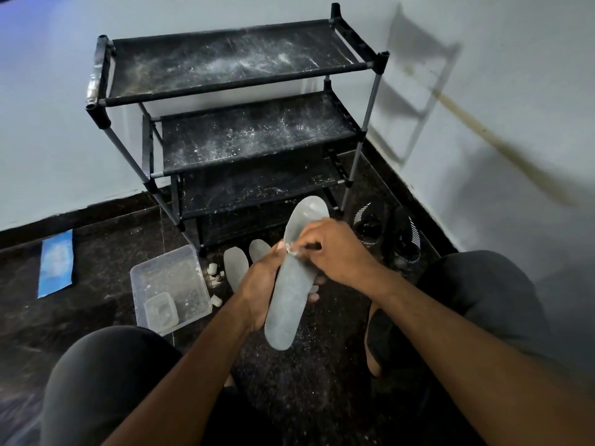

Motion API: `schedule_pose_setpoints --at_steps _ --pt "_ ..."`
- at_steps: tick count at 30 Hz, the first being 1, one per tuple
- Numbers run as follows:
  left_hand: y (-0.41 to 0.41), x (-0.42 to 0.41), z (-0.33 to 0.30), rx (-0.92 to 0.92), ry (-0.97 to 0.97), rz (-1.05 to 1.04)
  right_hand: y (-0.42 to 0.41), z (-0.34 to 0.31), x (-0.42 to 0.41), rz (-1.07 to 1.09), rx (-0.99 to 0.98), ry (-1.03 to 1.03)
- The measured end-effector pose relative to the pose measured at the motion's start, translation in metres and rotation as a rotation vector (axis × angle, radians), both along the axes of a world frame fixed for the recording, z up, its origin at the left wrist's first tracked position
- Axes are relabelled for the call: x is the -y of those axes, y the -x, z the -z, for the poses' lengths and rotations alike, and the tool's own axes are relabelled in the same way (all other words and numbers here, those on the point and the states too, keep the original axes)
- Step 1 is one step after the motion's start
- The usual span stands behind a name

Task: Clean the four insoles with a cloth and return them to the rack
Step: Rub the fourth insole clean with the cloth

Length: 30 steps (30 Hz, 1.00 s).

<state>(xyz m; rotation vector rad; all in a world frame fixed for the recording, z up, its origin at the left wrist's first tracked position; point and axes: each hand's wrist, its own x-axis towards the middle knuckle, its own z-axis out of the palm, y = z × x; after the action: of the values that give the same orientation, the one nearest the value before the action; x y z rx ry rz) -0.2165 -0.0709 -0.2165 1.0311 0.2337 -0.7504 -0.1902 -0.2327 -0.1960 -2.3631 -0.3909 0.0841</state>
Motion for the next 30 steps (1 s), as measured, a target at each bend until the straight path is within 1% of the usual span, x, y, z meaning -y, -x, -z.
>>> schedule_pose_setpoints --at_steps 1,2,4,6,7,8,10,12,13,14,16,18,19,21,23,24,25,27,28,29,30 --pt "0.0 -0.001 0.0 -0.004 0.004 -0.008 0.001 -0.005 0.0 -0.04 -0.047 -0.059" --pt "-0.001 -0.002 -0.001 -0.01 0.01 -0.015 -0.001 -0.009 0.002 -0.018 -0.03 -0.117" --pt "-0.002 -0.003 -0.001 -0.012 0.009 0.001 -0.01 -0.009 0.01 0.178 0.09 -0.18" --pt "-0.001 -0.003 -0.002 -0.006 0.008 0.035 -0.016 -0.004 0.014 0.363 0.173 -0.093" --pt "0.0 -0.002 -0.002 0.001 0.005 0.047 -0.015 -0.001 0.012 0.384 0.181 -0.049" --pt "0.001 0.0 -0.001 0.012 0.002 0.06 -0.014 0.002 0.008 0.357 0.17 -0.031" --pt "0.001 0.001 -0.002 0.031 -0.009 0.066 -0.007 0.005 -0.002 0.231 0.105 -0.05" --pt "-0.001 0.001 -0.004 0.018 0.006 0.043 -0.003 0.0 -0.005 0.107 0.018 -0.1" --pt "-0.001 0.0 -0.005 0.007 0.021 0.037 -0.002 -0.004 -0.004 0.083 -0.01 -0.153" --pt "-0.002 -0.001 -0.007 -0.004 0.04 0.04 -0.003 -0.008 -0.002 0.104 0.007 -0.219" --pt "-0.002 -0.001 -0.008 -0.019 0.051 0.073 -0.009 -0.011 0.005 0.256 0.15 -0.291" --pt "-0.001 0.0 -0.007 -0.011 0.02 0.115 -0.011 -0.01 0.006 0.379 0.26 -0.21" --pt "0.0 0.0 -0.006 0.002 0.015 0.136 -0.011 -0.01 0.005 0.375 0.263 -0.154" --pt "0.001 0.002 -0.006 0.015 0.038 0.154 -0.007 -0.007 0.0 0.25 0.184 -0.134" --pt "-0.001 0.001 -0.007 -0.006 0.057 0.108 -0.003 -0.01 0.0 0.099 0.015 -0.173" --pt "-0.003 0.0 -0.008 -0.016 0.07 0.084 -0.003 -0.012 0.003 0.05 -0.036 -0.189" --pt "-0.006 -0.003 -0.007 -0.02 0.092 0.074 -0.005 -0.015 0.006 0.047 -0.023 -0.203" --pt "-0.009 -0.005 -0.007 -0.02 0.137 0.086 -0.013 -0.015 0.016 0.189 0.123 -0.209" --pt "-0.008 -0.005 -0.008 -0.018 0.142 0.099 -0.016 -0.013 0.022 0.286 0.209 -0.17" --pt "-0.007 -0.005 -0.007 -0.018 0.139 0.1 -0.017 -0.01 0.025 0.36 0.265 -0.126" --pt "-0.006 -0.004 -0.006 -0.011 0.152 0.099 -0.016 -0.009 0.025 0.391 0.275 -0.087"
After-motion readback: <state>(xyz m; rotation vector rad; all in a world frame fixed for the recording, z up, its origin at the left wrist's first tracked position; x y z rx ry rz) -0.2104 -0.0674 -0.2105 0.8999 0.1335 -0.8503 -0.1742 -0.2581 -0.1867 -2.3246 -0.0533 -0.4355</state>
